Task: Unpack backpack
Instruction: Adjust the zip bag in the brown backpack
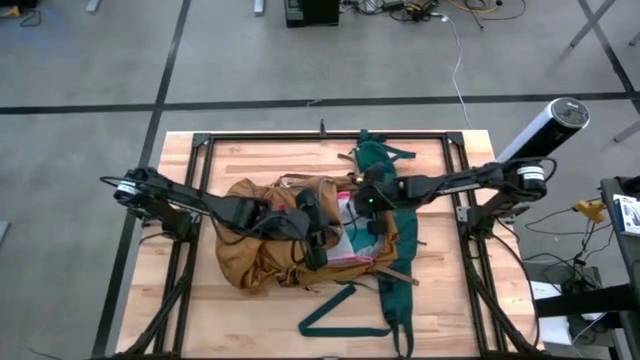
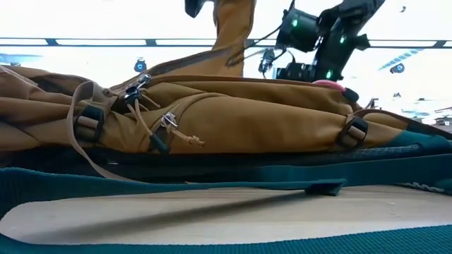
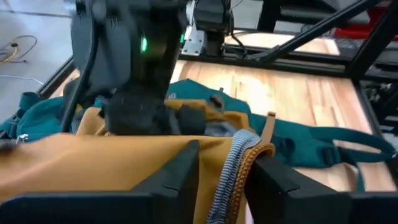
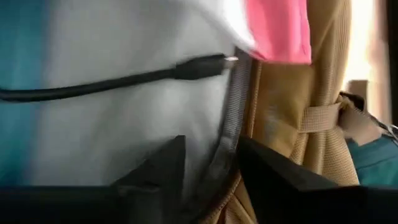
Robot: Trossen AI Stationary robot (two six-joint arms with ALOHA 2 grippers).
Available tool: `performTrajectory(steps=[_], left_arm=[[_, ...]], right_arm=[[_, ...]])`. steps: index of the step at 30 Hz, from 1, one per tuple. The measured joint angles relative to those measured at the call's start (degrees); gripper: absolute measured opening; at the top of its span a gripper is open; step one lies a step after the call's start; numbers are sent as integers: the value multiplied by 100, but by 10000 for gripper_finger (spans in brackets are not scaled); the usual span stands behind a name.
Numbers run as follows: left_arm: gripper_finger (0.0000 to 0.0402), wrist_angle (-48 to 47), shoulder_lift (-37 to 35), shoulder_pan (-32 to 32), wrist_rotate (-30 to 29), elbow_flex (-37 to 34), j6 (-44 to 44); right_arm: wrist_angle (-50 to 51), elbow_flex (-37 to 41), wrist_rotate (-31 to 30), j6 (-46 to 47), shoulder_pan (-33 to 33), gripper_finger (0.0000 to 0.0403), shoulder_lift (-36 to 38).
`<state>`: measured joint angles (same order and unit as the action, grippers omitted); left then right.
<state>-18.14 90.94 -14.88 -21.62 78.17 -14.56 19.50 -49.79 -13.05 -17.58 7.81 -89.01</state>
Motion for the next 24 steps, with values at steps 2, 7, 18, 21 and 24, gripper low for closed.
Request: performTrajectory(steps=[2,7,18,21,24], left_arm=[[118,-24,0,-54,69,0,-76],[142,-190,-7,-204,168,3,-369],[144,-955,-11,-360,113,13,-1124],[145,-587,15,-353,-141,11,-835],[153,-206,41,-331,-339,11,-445]], right_arm=[[-202,40,-365,12,5,161,-143],[-335,34,-1685,156,-11,187,-263],[-304,14,-2387,-155,67,159,992],[-342,-105,-1910,-124,70,156,1566],[-359,-255,-1707,-28,68,158,2044]])
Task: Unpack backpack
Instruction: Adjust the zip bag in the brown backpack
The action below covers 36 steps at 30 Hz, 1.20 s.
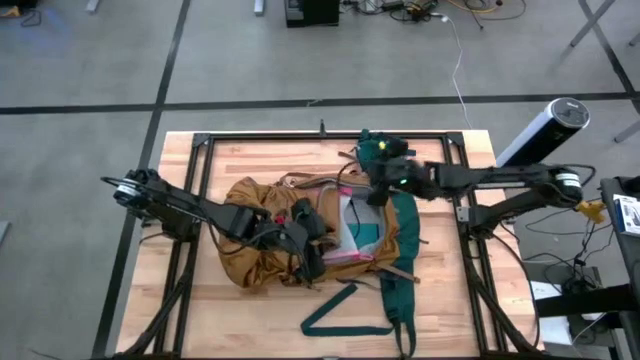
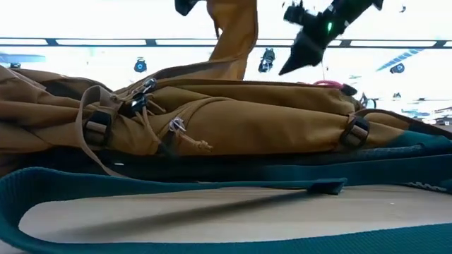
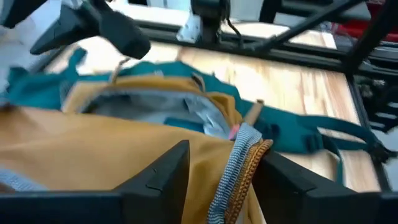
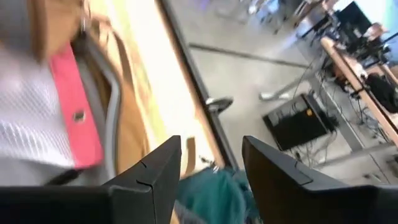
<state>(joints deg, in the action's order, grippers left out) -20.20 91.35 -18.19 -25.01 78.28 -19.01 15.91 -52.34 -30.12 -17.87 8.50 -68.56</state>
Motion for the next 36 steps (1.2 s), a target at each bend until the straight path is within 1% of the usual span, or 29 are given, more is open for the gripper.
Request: performTrajectory(steps=[3,5,7,9,12,13,14,16,18,20,22,25,27,29,31,33,36], left_arm=[[163,178,0,20,-141,0,167],[172,253,0,22,-175,0,217],[182,376,0,20,-161,-3,314],[191,483,0,22,-122,-4,367],[202,484,3,22,-109,-4,370],[204,446,6,22,-105,-4,364],[205,420,16,22,-105,-4,358],[206,417,78,24,-103,-4,351],[203,411,136,26,-99,-4,353],[199,393,188,58,-117,-4,351],[195,352,193,74,-167,-4,358],[190,341,193,83,-228,-4,456],[188,326,167,83,-255,-4,560],[187,331,118,83,-254,-3,618],[188,358,75,75,-239,46,620],[191,369,42,64,-64,66,624],[192,308,40,22,205,66,563]], right_arm=[[129,-90,149,12,-1,165,387],[223,-143,519,180,1,169,624],[391,-148,1291,357,-1,171,774],[604,-141,2331,529,-5,171,854],[1230,-110,4060,803,-38,165,829],[1401,-99,4477,902,-85,162,785],[1550,-82,4781,998,-165,158,756],[1788,15,4968,1233,-463,151,647],[1717,131,4885,1380,-876,145,520],[1447,239,4607,1549,-1330,139,338],[1135,317,4087,1746,-1773,134,104],[823,324,3247,1969,-2245,126,-265],[643,324,2992,2095,-2380,119,-480],[530,324,2950,2271,-2412,112,-732],[598,327,2747,2404,-2401,104,-969],[623,328,2255,2454,-2359,96,-1110],[611,328,1563,2502,-2272,86,-1096]])
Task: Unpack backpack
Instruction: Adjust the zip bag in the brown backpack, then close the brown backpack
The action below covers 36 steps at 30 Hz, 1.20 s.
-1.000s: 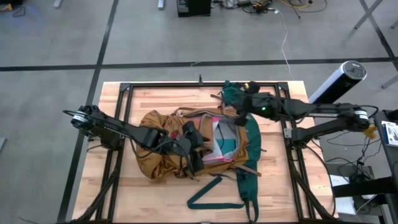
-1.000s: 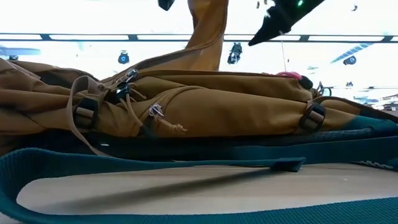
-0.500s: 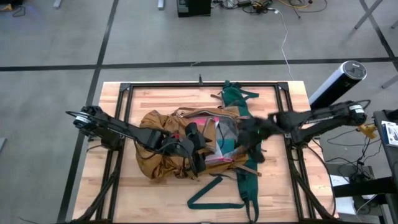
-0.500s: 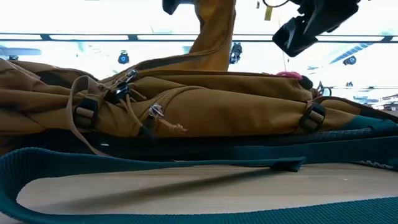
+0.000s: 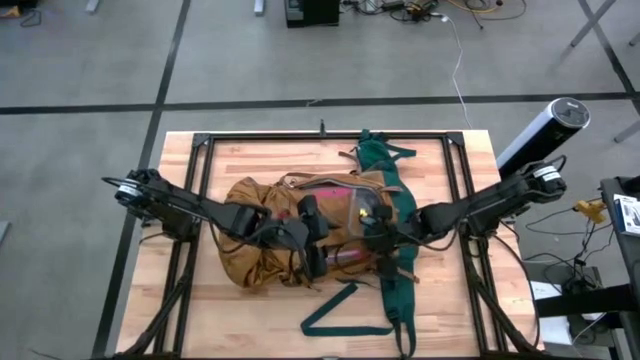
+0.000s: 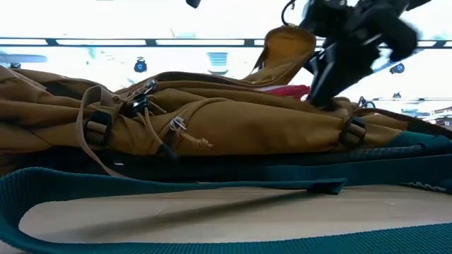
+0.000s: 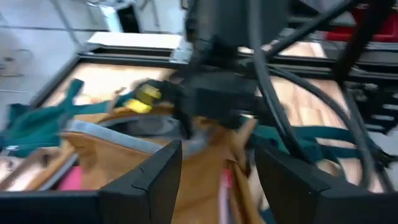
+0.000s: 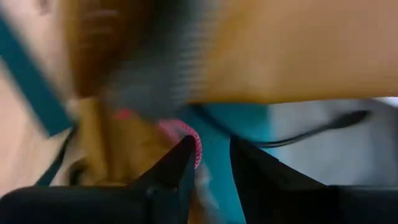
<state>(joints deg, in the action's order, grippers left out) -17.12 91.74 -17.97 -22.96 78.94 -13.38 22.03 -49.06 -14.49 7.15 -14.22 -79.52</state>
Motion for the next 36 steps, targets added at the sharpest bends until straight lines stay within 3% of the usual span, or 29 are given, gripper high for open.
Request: performTrajectory(steps=[11,16,25,27,32,36], left_arm=[[173,-1041,20,-379,3,-63,-1132],[162,-1619,2,-676,6,-63,-1707],[157,-3020,-2,-1584,341,-63,-3350],[157,-3048,-2,-1816,219,-66,-3500],[157,-3065,271,-2178,-794,-78,-3677],[157,-3107,731,-2190,-858,-96,-3678]], right_arm=[[105,-9,-213,122,114,65,538],[419,-14,227,111,58,66,678],[426,-42,396,348,-638,94,1356],[195,-42,361,342,-809,101,1418],[-489,-42,-94,205,-1160,118,1142],[-950,-42,-205,216,-1312,128,812]])
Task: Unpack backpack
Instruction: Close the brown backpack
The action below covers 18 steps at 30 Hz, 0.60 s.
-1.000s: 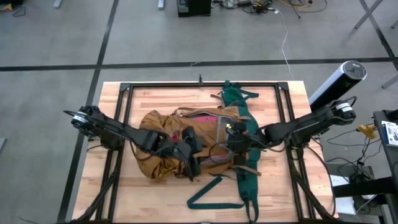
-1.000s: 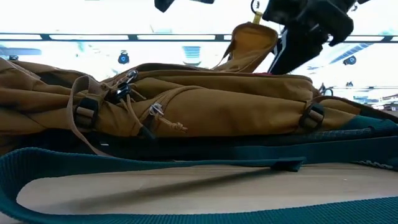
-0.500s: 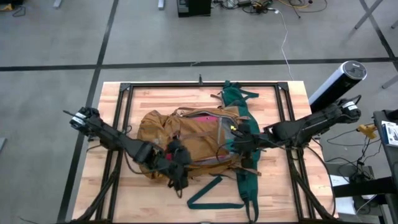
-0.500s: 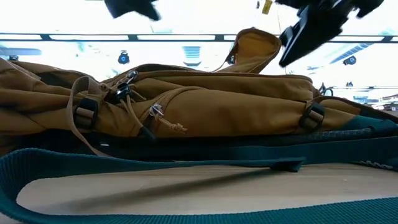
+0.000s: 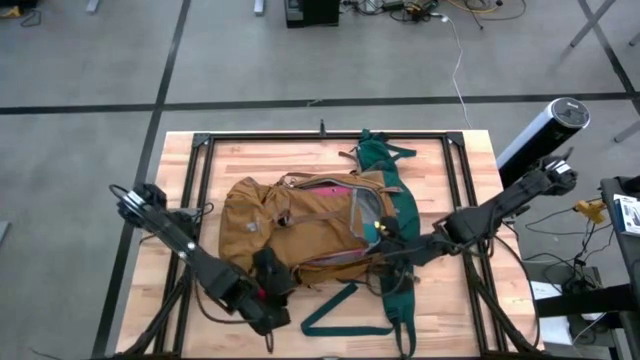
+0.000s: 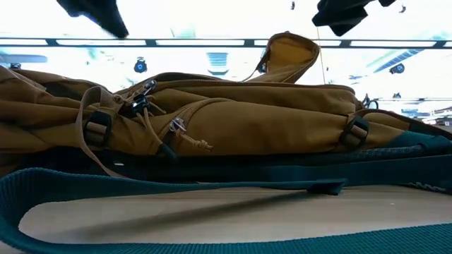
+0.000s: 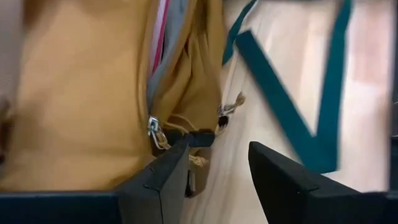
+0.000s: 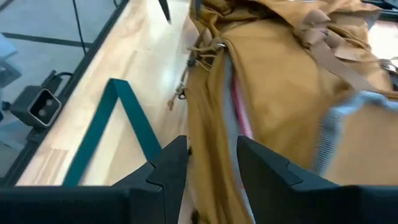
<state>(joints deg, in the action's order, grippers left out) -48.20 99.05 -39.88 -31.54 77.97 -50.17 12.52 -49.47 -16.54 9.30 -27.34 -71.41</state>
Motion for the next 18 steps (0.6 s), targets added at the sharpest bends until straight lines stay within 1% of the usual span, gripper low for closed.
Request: performTrajectory(steps=[3,6,9,13,15,18], left_arm=[[157,-351,352,20,315,-3,73],[157,-893,535,29,360,-7,-228],[156,-1027,629,33,49,-7,-413],[156,-759,731,36,-537,-4,-423],[156,-674,807,62,-652,-11,-334],[150,-527,958,143,-674,-35,-298]], right_arm=[[-132,0,0,104,-69,130,-124],[-132,0,-2,273,-93,127,-137],[-128,0,0,360,-91,120,-143],[-128,0,-2,358,-93,108,-143],[-129,0,-3,358,-92,103,-143],[-127,0,-2,358,-93,96,-143]])
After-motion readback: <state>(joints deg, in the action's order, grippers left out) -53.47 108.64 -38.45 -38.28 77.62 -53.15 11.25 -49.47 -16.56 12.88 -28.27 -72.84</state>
